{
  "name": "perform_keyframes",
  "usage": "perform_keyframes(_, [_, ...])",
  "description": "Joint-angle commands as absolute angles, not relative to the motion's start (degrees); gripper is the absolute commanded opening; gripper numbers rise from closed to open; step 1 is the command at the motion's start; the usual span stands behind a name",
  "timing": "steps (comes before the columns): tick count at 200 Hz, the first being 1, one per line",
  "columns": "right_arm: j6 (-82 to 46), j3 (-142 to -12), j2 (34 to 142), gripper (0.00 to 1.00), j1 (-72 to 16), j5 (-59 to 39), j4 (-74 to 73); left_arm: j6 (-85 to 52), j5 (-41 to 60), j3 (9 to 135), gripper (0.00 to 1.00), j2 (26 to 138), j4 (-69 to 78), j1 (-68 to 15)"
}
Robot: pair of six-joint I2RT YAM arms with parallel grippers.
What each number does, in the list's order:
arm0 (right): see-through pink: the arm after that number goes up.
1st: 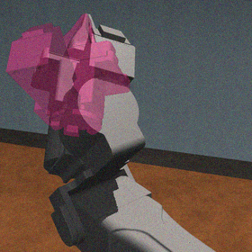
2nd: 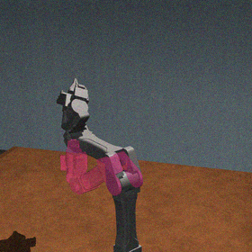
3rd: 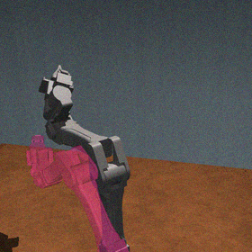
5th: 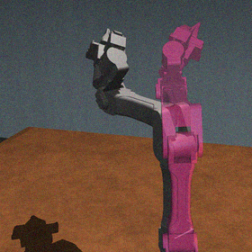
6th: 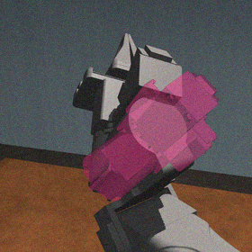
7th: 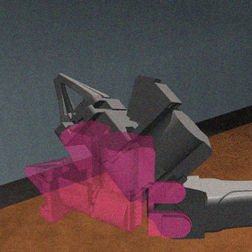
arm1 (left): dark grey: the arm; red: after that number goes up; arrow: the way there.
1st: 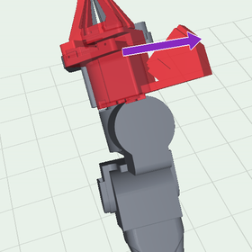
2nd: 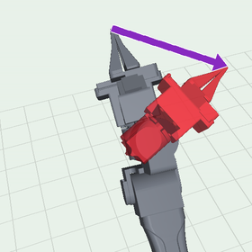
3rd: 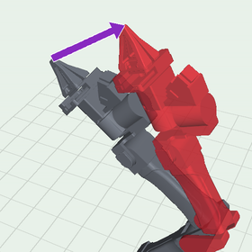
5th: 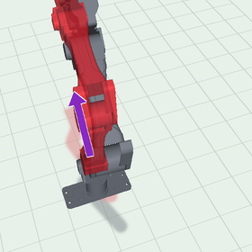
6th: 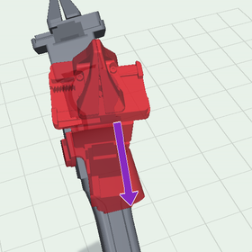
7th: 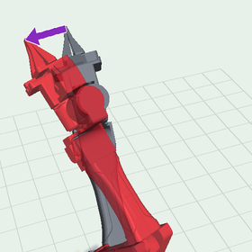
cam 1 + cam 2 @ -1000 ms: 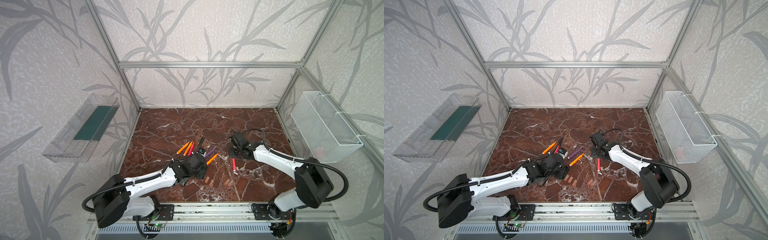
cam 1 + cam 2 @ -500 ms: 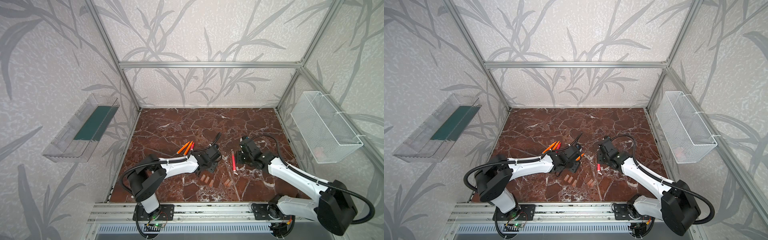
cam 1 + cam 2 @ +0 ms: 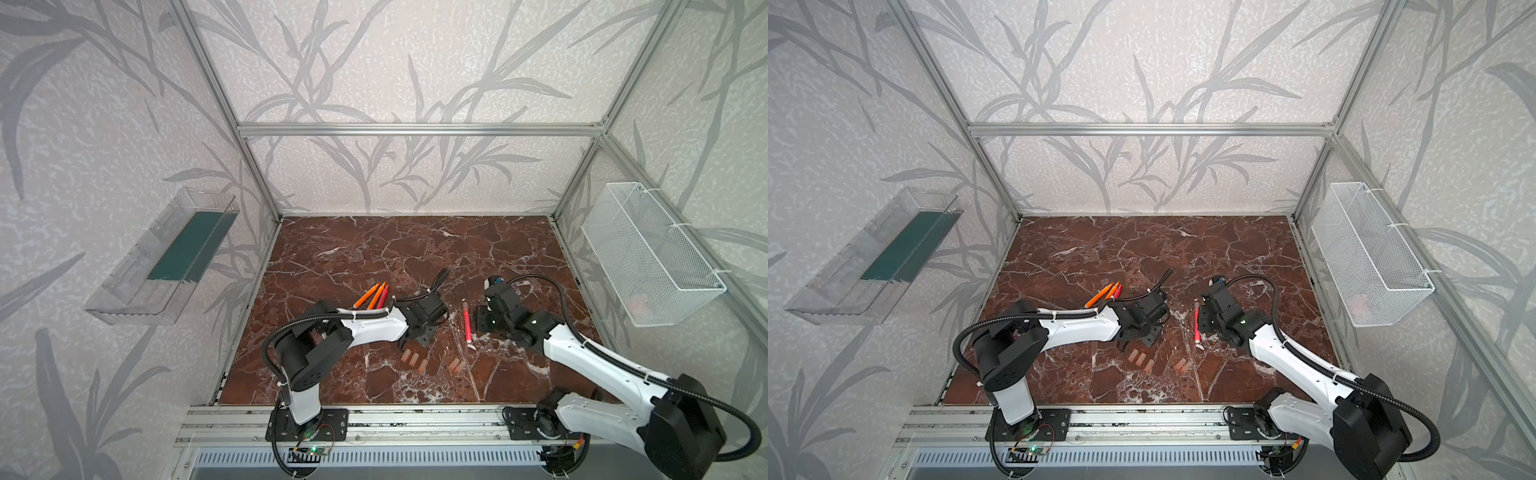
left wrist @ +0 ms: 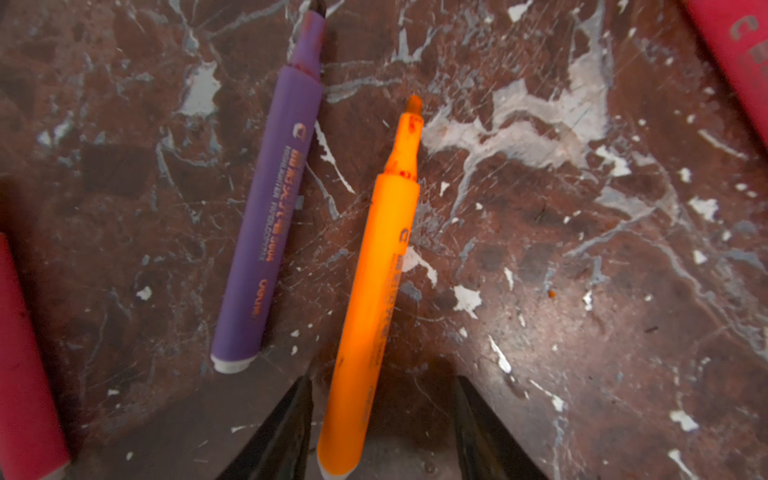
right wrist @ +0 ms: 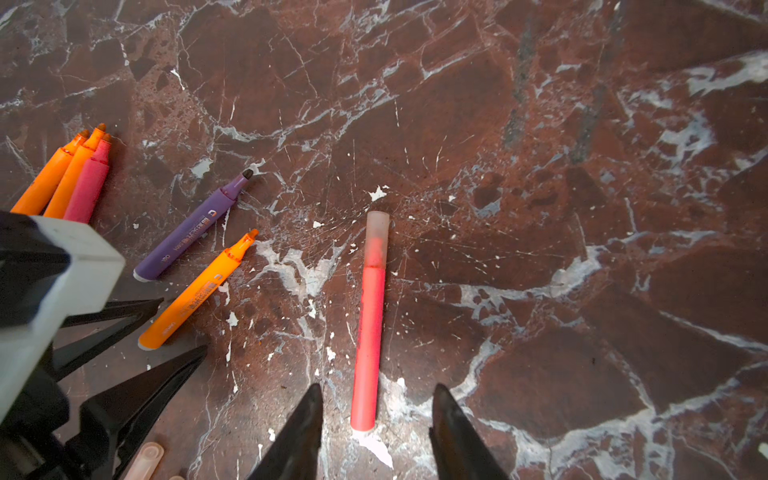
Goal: Insert the pens into the pen caps
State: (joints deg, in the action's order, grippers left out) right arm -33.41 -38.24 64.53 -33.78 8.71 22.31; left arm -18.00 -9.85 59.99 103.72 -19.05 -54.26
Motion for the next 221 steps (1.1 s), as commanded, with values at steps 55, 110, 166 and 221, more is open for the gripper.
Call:
perform_keyframes(55, [-34.28, -37.02, 62.27, 0.43, -33.55, 5.66, 20.54, -18.45, -10.72, 60.03, 0.35, 105.10, -21.03, -54.32])
perform_keyframes(110, [-37.81, -33.51, 57.13, 0.43, -33.64, 1.41, 15.67, -18.98, -10.66, 58.98, 0.22, 104.36, -20.02, -54.32])
perform_keyframes(166, [-43.76, -25.87, 43.64, 0.52, -36.50, -1.99, 5.80, -19.99, -7.45, 53.23, 0.18, 95.40, -13.35, -54.32])
perform_keyframes(221, [-51.52, -15.93, 35.89, 0.59, -43.36, 0.78, -10.57, -20.88, 3.05, 44.20, 0.14, 84.83, -0.36, -54.32])
